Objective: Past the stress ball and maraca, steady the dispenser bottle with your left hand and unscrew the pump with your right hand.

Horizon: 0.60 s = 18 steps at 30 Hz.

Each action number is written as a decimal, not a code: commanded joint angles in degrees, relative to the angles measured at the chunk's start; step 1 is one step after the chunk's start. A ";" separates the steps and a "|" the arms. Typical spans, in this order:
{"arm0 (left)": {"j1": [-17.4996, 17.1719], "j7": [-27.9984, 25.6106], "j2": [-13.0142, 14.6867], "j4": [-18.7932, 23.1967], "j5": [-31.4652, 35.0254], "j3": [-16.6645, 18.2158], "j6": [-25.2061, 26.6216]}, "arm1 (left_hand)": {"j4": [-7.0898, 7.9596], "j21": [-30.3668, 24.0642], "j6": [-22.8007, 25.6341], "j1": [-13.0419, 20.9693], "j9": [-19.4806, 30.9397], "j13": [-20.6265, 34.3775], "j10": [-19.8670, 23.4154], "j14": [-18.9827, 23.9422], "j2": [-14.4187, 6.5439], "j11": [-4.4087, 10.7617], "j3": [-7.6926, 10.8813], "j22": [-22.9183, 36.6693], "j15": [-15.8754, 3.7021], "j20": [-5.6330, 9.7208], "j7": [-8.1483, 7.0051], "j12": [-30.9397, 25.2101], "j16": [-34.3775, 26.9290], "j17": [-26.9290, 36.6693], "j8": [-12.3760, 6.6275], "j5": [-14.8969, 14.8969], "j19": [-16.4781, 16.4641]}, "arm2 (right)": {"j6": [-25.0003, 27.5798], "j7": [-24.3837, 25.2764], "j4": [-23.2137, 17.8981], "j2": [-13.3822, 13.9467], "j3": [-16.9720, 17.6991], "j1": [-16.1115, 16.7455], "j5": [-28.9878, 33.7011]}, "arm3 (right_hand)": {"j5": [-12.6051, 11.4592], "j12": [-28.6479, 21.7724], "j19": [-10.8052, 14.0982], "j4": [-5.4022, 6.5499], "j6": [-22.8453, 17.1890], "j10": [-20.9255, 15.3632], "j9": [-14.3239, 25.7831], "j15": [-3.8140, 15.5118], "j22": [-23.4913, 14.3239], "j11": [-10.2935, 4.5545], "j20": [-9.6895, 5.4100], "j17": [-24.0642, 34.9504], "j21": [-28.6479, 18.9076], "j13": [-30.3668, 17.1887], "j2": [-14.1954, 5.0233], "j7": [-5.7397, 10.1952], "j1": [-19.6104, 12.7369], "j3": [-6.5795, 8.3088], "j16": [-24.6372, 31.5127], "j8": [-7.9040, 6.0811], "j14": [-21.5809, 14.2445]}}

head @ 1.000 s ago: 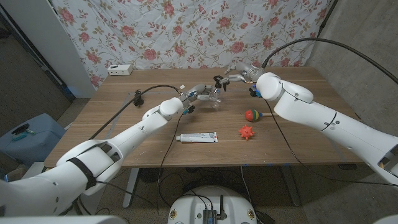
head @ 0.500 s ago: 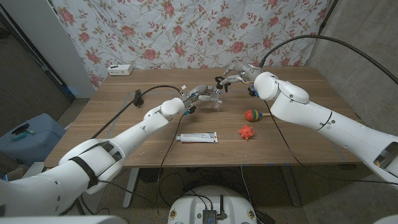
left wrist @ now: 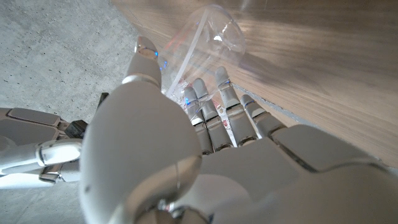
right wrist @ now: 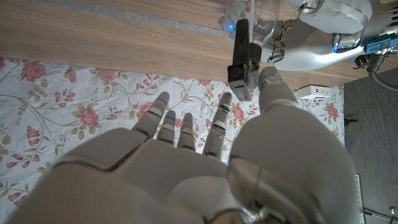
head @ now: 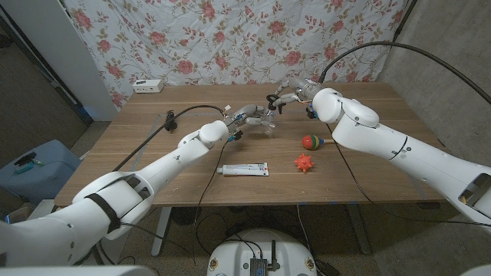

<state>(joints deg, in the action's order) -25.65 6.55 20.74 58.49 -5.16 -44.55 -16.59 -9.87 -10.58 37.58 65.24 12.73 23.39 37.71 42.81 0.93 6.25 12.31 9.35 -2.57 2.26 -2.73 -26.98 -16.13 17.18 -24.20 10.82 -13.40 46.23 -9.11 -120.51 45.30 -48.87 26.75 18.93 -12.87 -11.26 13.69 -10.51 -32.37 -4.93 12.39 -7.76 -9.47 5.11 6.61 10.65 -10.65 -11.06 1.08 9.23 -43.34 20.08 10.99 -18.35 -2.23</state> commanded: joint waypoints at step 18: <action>-0.71 -0.01 0.61 1.26 0.05 0.20 0.47 | 1.67 0.16 3.73 1.38 -0.02 3.59 1.92 2.56 -6.62 1.26 2.23 0.00 -7.57 5.66 0.39 -0.23 -0.06 0.28 -0.52 0.36 -0.22 | 0.66 -4.30 0.39 -0.10 -0.28 -1.12 1.98 | 0.88 -0.38 1.63 0.05 -5.89 -1.78 0.20 0.76 -0.09 -1.35 -0.50 0.10 -0.31 -0.16 -0.48 3.39 -6.29 3.36 0.54 -1.95 -1.38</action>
<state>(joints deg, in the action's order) -26.67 6.24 21.62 60.64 -5.06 -44.36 -15.51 -9.87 -10.58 37.70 65.24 12.50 23.39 37.82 42.82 0.93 6.14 12.31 9.35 -2.58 2.26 -2.61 -26.96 -15.96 17.18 -24.38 10.79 -13.40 47.11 -11.87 -120.54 45.19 -49.25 26.19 20.97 -11.98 -11.26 14.89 -10.53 -37.57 -6.47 12.39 -7.03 -9.47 3.99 6.35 10.66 -10.65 -11.05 0.73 12.58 -48.88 22.77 11.27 -19.74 -2.97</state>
